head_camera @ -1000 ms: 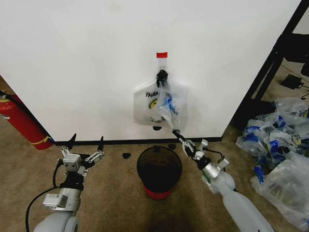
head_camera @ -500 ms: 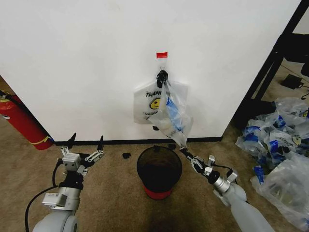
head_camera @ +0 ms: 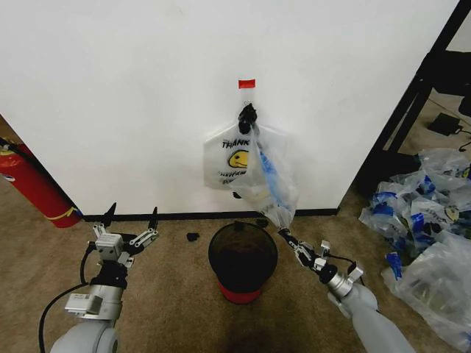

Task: Pick up the garbage bag from the wall and place it over the trash bin.

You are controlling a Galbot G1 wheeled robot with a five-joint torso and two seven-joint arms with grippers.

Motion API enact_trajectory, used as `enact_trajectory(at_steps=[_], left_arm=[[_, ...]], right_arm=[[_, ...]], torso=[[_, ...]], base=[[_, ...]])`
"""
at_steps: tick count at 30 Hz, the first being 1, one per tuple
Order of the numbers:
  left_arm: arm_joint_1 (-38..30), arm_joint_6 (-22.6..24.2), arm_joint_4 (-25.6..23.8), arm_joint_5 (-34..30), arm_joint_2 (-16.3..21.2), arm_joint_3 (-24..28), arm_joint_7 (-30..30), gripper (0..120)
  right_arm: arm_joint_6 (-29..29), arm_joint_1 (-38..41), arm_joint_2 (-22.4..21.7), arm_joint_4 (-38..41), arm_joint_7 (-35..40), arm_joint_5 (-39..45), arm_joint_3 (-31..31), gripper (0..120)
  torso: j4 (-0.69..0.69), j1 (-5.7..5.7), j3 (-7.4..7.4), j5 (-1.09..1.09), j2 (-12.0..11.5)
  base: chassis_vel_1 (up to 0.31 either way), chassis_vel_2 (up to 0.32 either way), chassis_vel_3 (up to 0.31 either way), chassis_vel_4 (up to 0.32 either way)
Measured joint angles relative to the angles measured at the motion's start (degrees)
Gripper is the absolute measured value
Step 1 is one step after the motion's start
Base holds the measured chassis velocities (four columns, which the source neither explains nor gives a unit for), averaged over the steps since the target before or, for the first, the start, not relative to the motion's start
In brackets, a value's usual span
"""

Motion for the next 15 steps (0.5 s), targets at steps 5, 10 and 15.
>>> enact_trajectory(at_steps=[5,10,15], left_arm=[[0.1,0.0,-0.1,0.1,-0.2,0.0,0.0,100],[0.3,-0.1,-0.3,0.2,-0.4,0.0,0.0,100],[0.4,-0.2,-0.4,0.3,-0.7,0.0,0.1,100]], right_arm=[[0.4,0.0,0.2,0.9,1.0,1.1,-0.5,0],[0.7,-0.1,0.2,2.0,1.3,1.3,-0.8,0],[4.6,-0.8,-0.6,6.6,5.9,-5.7,1.7,5]], torso=[[0.0,0.0,0.0,0.0,0.0],[0.0,0.0,0.0,0.0,0.0],[0.0,0.0,0.0,0.02,0.0]], base=[[0.0,0.0,0.0,0.0],[0.0,0.0,0.0,0.0],[0.0,0.0,0.0,0.0]])
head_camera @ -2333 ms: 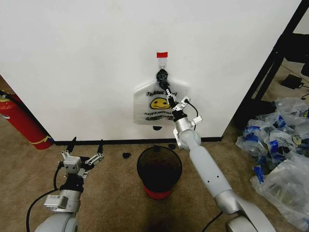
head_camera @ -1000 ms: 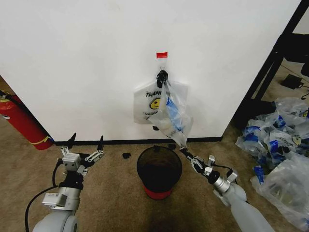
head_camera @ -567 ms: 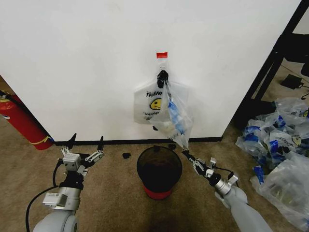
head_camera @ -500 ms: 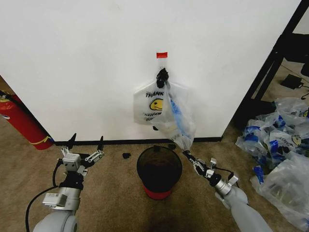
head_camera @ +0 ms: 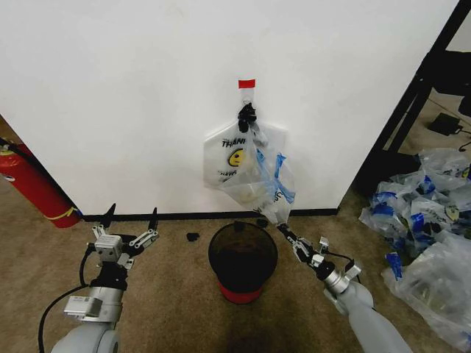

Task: Pick up the garbage bag from the wall and place it over the trash bin.

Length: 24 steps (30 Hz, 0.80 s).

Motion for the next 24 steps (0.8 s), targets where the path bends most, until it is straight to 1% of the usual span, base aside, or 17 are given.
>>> enact_trajectory(at_steps=[2,3,5,7,10,11,12,13,17,18,19,20,21,24], left_arm=[[0.0,0.0,0.0,0.0,0.0,-0.1,0.0,100],[0.0,0.0,0.0,0.0,0.0,-0.1,0.0,100],[-0.1,-0.1,0.1,0.0,0.0,-0.1,0.0,100],[-0.3,-0.3,0.7,0.0,0.0,0.0,0.0,100],[-0.7,-0.4,1.6,0.0,-0.2,0.3,0.0,100],[-0.7,-0.4,1.6,0.0,-0.2,0.3,0.0,100],[-0.8,-0.4,1.8,0.0,-0.2,0.4,0.0,100],[-1.0,-0.4,2.0,0.0,-0.2,0.4,0.0,100],[-1.4,-0.4,2.2,-0.1,0.1,0.4,0.0,100],[-1.4,-0.4,2.2,-0.1,0.1,0.4,0.0,100],[-1.4,-0.4,2.3,-0.2,0.2,0.2,0.0,100],[-1.4,-0.4,2.4,-0.3,0.3,0.2,0.0,100],[-1.5,-0.4,2.6,-0.3,0.5,0.1,0.0,100],[-1.5,-0.4,2.8,-0.4,0.6,0.0,0.0,100]], right_arm=[[3.3,0.2,-1.6,1.9,-0.2,-7.7,2.8,13],[3.3,0.2,-1.6,1.9,-0.2,-7.7,2.8,13],[6.2,0.6,-4.1,3.8,-1.6,-14.3,4.8,22],[7.9,0.8,-7.2,6.5,-2.1,-18.1,5.7,30],[8.3,0.9,-10.6,10.6,-1.1,-18.3,5.8,43],[8.3,0.9,-10.6,10.6,-1.1,-18.3,5.8,43],[8.2,1.0,-11.5,11.7,-1.0,-18.0,5.8,46],[8.1,1.3,-12.7,13.1,-1.2,-17.6,5.8,51],[7.3,2.1,-15.9,15.1,-4.3,-17.4,5.8,65],[7.3,2.1,-15.9,15.1,-4.3,-17.4,5.8,65],[6.9,2.4,-16.9,15.2,-6.6,-17.9,5.8,72],[6.8,2.6,-17.3,15.2,-8.1,-18.4,5.9,73],[6.6,2.8,-17.9,15.2,-10.6,-19.6,6.2,80],[4.3,3.0,-18.9,15.5,-18.8,-23.6,7.6,91]], torso=[[0.0,0.0,0.0,0.0,0.0],[0.0,0.0,0.0,0.0,0.0],[-0.01,0.0,0.0,-0.01,0.0],[-0.02,0.0,0.0,0.0,0.0],[-0.01,0.0,0.0,-0.01,0.0],[-0.01,0.0,0.0,-0.01,0.0],[-0.01,0.0,0.0,0.0,0.0],[0.0,0.0,0.0,0.0,0.0],[0.0,0.0,0.0,-0.01,0.0],[0.0,0.0,0.0,-0.01,0.0],[-0.01,0.0,0.0,0.0,0.0],[-0.02,0.0,0.0,0.0,0.0],[-0.01,0.0,0.0,0.0,0.0],[0.0,0.0,0.0,0.0,0.0]], base=[[0.0,0.0,0.0,0.0],[0.0,0.0,0.0,0.0],[0.0,0.0,0.0,0.0],[0.0,0.0,0.0,0.0],[0.0,0.0,0.0,0.0],[0.0,0.0,0.0,0.0],[0.0,0.0,0.0,0.0],[0.0,0.0,0.0,0.0],[0.0,0.0,0.0,0.0],[0.0,0.0,0.0,0.0],[0.0,0.0,0.0,0.0],[0.0,0.0,0.0,0.0],[0.0,0.0,0.0,0.0],[0.0,0.0,0.0,0.0]])
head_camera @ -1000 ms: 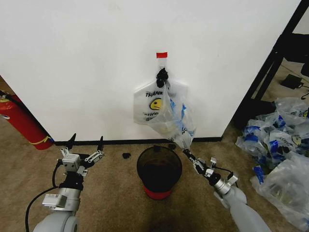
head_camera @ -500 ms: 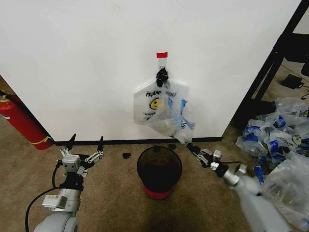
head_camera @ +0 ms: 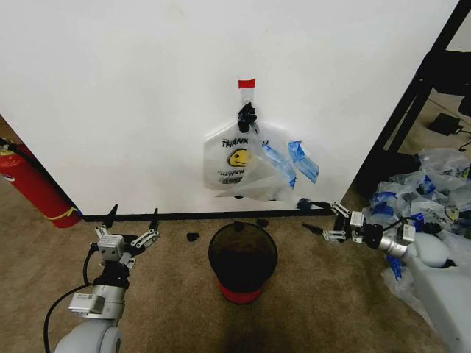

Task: Pick up the garbage bag from the wall and place it over the trash bin.

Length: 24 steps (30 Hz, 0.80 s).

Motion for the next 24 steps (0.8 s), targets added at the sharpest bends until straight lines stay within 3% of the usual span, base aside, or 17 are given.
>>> enact_trajectory(at_steps=[4,7,10,12,15,24], left_arm=[[-0.1,0.0,0.0,0.0,0.0,0.0,0.0,100],[-0.1,0.0,0.0,0.0,0.0,0.1,0.0,100],[0.0,-0.1,0.0,0.0,0.0,0.1,0.0,100],[0.1,-0.1,0.0,0.0,0.0,0.1,0.0,100],[0.2,-0.1,-0.5,0.0,-0.1,0.1,-0.1,100],[0.7,-0.4,-0.6,0.0,0.1,-0.5,-0.3,100]], right_arm=[[-0.7,-0.3,-0.6,0.7,-4.5,-3.4,1.7,99],[-0.7,-0.3,-0.9,1.8,-3.9,1.8,2.2,100],[0.5,-0.4,-1.1,3.3,2.7,5.9,1.5,100],[2.9,-0.8,-1.1,6.0,17.5,8.4,-0.9,100],[5.4,-0.7,0.1,7.0,27.3,5.9,-3.7,100],[11.7,2.2,4.1,6.4,29.2,-4.6,-12.5,100]], torso=[[-0.03,0.0,0.0,-0.01,0.0],[-0.02,0.0,0.0,-0.01,0.0],[-0.02,0.0,0.0,-0.02,0.0],[0.01,0.0,0.0,-0.04,0.0],[0.0,0.0,0.0,-0.01,0.0],[-0.01,0.0,0.0,-0.02,0.0]], base=[[0.0,0.0,0.0,0.0],[0.0,0.0,0.0,0.0],[0.0,0.0,0.0,0.0],[0.0,0.0,0.0,0.0],[0.0,0.0,0.0,0.0],[0.0,0.0,0.0,0.0]])
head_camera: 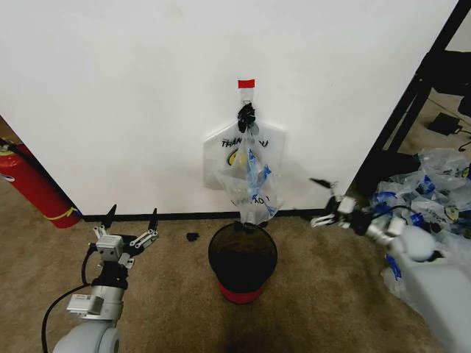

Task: Pick up the garbage bag from the wall and place it over the trash bin.

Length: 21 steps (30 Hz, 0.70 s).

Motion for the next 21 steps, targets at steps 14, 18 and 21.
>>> enact_trajectory(at_steps=[14,18,21], left_arm=[[-0.4,-0.6,1.2,-0.2,0.1,-0.2,-0.3,100],[-0.6,-0.8,1.7,-0.2,0.1,-0.1,-0.4,100],[-0.7,-0.9,1.9,-0.2,0.0,0.1,-0.4,100]], right_arm=[[-2.0,5.0,2.7,0.7,10.9,-28.4,-2.7,83],[-2.7,4.6,2.5,0.2,13.3,-29.6,-1.8,69],[-2.8,4.1,2.3,0.3,14.4,-29.8,-1.3,62]], torso=[[0.0,0.0,0.0,0.0,0.0],[0.0,0.0,0.0,0.01,0.0],[0.0,0.0,0.0,0.01,0.0]], base=[[0.0,0.0,0.0,0.0],[0.0,0.0,0.0,0.0],[0.0,0.0,0.0,0.0]])
